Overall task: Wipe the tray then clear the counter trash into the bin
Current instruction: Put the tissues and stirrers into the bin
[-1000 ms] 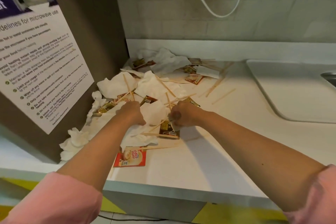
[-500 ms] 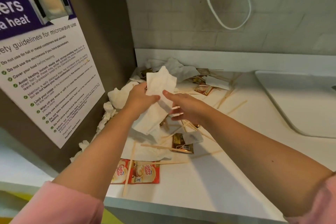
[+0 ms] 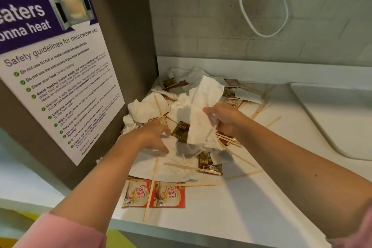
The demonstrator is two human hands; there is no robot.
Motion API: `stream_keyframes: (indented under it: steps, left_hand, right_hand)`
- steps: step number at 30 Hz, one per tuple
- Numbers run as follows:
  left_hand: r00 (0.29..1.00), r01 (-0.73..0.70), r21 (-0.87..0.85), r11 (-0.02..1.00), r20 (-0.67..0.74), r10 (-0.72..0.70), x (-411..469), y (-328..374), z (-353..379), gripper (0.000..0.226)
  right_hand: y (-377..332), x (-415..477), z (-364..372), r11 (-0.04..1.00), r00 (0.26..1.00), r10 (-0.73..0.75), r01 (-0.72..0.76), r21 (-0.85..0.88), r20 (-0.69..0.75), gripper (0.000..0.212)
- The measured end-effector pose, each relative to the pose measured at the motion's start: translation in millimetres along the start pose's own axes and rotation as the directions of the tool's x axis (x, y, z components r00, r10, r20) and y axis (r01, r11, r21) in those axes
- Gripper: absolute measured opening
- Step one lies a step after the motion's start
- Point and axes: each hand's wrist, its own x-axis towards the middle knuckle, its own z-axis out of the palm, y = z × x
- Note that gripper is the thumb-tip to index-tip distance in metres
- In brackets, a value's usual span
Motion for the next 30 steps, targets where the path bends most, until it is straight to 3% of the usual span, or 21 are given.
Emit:
stream_keyframes:
  steps: [3, 7, 12, 15, 18, 23, 27, 30]
  left_hand:
    - [0.995, 0.059, 0.061, 0.996, 0.082, -0.064, 2, -4, 11, 0.065]
    - [0.997, -0.025, -0.003, 1.0, -0.069, 0.025, 9, -2, 18, 0.036]
    - [0.979, -0.072, -0.112, 0.991, -0.199, 0.049, 12, 6, 19, 0.014]
    - [0.956, -0.081, -0.182, 0.98, -0.293, 0.025, 13, 11, 15, 0.009]
    - [0.9, -0.123, -0.263, 0.957, -0.435, -0.004, 16, 19, 6, 0.005]
    - [0.759, -0.196, -0.228, 0.954, -0.651, 0.0, 18, 28, -10, 0.013]
    - [0.675, -0.246, -0.232, 0.941, -0.738, -0.005, 14, 32, -19, 0.016]
    - [0.637, -0.237, -0.282, 0.93, -0.768, -0.071, 11, 34, -29, 0.019]
  right_hand:
    - [4, 0, -3, 1.0, 1.0, 0.017, -0.017, 0.01, -0.014, 0.022]
    - [7, -4, -5, 1.0, 0.999, 0.012, -0.012, -0.023, -0.036, 0.016]
    - [5, -5, -12, 0.998, 0.999, 0.02, -0.022, -0.063, -0.034, 0.045]
    - [3, -8, -17, 0.997, 0.999, 0.01, -0.012, -0.075, -0.037, 0.051]
    - [1, -12, -22, 0.998, 1.0, 0.021, -0.022, -0.055, -0.014, 0.042]
    - [-1, -18, -23, 0.999, 0.998, -0.005, 0.008, -0.042, 0.063, 0.018]
    - [-2, -21, -20, 0.994, 0.997, 0.002, 0.006, -0.107, 0.076, 0.037]
    - [-3, -23, -19, 0.996, 0.997, -0.025, 0.03, -0.079, 0.068, 0.03]
